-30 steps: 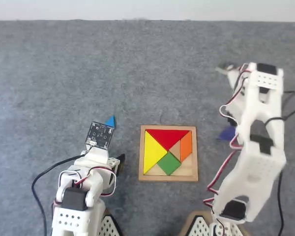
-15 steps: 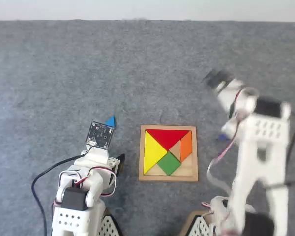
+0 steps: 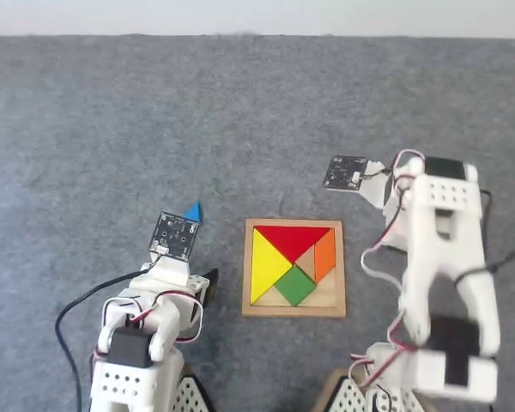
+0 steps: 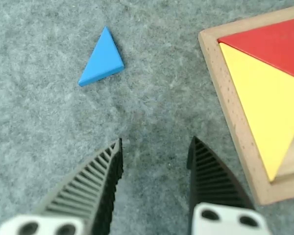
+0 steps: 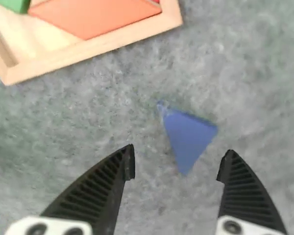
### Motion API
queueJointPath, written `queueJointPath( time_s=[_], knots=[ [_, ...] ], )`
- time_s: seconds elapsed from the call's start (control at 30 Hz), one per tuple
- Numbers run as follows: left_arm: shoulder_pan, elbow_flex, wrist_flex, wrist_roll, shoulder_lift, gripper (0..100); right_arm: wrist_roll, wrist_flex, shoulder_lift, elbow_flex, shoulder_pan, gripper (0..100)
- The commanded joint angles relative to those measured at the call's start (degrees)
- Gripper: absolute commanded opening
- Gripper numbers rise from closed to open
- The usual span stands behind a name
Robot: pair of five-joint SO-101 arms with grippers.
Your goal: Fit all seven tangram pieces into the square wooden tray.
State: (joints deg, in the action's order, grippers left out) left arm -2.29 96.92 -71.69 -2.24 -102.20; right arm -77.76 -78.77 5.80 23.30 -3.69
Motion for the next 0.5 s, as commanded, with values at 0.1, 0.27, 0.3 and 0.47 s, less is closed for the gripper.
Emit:
queueJointPath(
  time_s=[0.1, 0.27, 0.3, 0.47],
  knots=[
    [-0.26, -0.40, 0.26, -0.09, -0.44, 21, -12.84, -0.92, -7.52, -8.70, -2.77, 28.2],
    [-0.26, -0.40, 0.26, -0.09, -0.44, 21, -27.87, 0.04, -8.22, -8.00, -6.11, 28.2],
    [-0.26, -0.40, 0.26, -0.09, -0.44, 21, -30.42, 0.66, -8.22, -7.65, -6.73, 28.2],
    [-0.26, -0.40, 0.26, -0.09, -0.44, 21, -34.20, 9.36, -8.22, -0.97, -6.46, 28.1]
  ],
)
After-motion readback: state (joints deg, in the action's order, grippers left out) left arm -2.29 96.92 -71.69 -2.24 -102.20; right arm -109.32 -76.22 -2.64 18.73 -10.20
